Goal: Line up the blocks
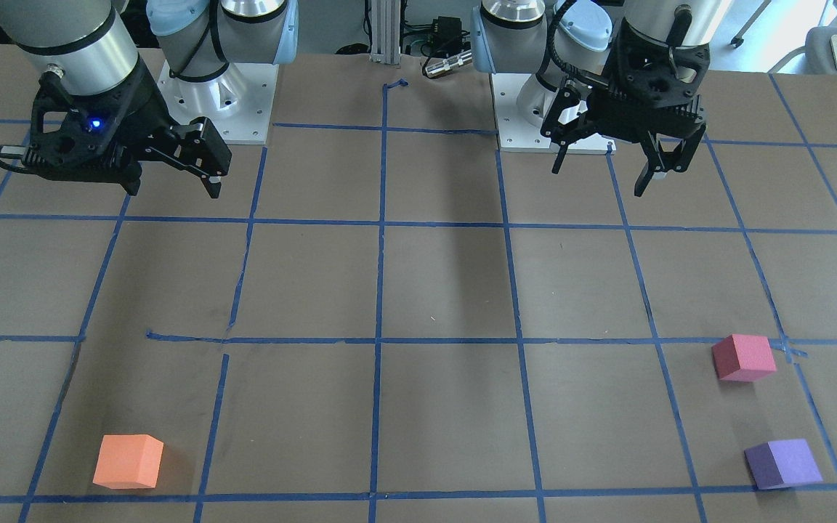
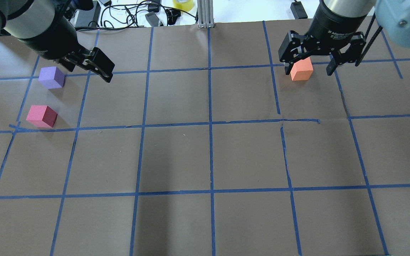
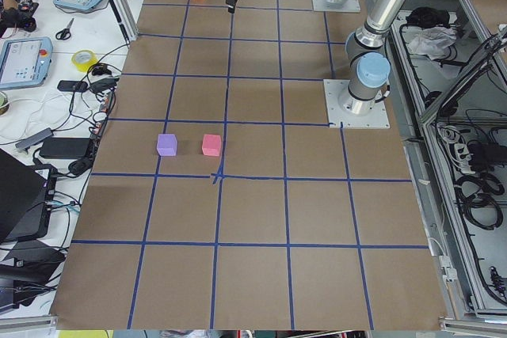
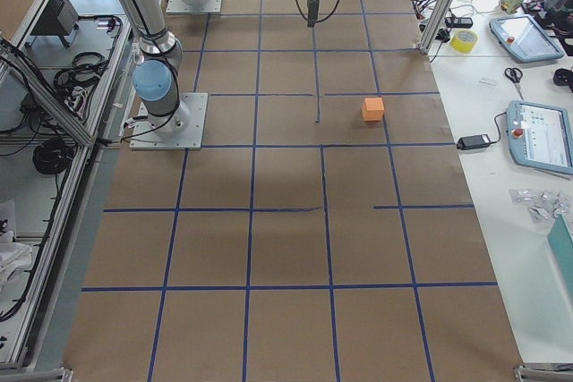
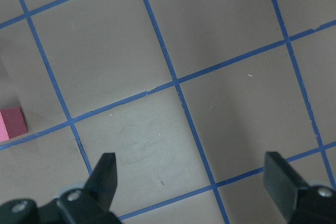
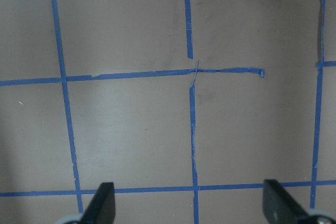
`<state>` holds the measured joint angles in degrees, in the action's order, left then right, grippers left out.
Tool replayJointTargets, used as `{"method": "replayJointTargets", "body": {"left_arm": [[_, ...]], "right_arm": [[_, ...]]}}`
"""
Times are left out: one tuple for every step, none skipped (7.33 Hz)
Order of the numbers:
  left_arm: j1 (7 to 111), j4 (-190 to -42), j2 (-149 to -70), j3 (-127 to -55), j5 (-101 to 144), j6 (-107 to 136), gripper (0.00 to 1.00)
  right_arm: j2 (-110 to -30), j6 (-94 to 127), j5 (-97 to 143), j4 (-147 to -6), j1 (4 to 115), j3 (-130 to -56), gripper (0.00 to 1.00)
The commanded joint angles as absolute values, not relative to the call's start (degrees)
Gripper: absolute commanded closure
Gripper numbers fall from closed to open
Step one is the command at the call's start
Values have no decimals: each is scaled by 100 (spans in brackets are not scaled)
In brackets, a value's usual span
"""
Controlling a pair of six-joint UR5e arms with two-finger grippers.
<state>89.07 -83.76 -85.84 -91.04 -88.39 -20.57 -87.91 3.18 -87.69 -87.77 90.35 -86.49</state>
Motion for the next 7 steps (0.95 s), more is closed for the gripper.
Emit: {"method": "replayJointTargets", "body": {"left_arm": [[8886, -8376, -8578, -9105, -8842, -2057, 0], [8886, -8376, -8578, -9114, -8842, -2057, 0], [8886, -8385, -8578, -9123, -8842, -2057, 0], [8886, -8376, -8578, -9123, -8842, -2057, 0], [8894, -8376, -8578, -9132, -8842, -2057, 0], [8895, -8385, -8569, -9132, -8850, -2057, 0], [8895, -8385, -8569, -9132, -8842, -2048, 0]], "right_arm": [[-8789, 316, -8710, -8789, 9035, -8657, 0], [-8772, 316, -8701, -8850, 9026, -8657, 0], [-8763, 316, -8701, -8851, 9035, -8657, 0], [-8780, 316, -8710, -8868, 9035, -8649, 0], [-8772, 247, -8771, -8868, 9026, -8640, 0], [-8745, 246, -8798, -8877, 9026, -8640, 0], [-8736, 246, -8824, -8886, 9026, -8648, 0]]}}
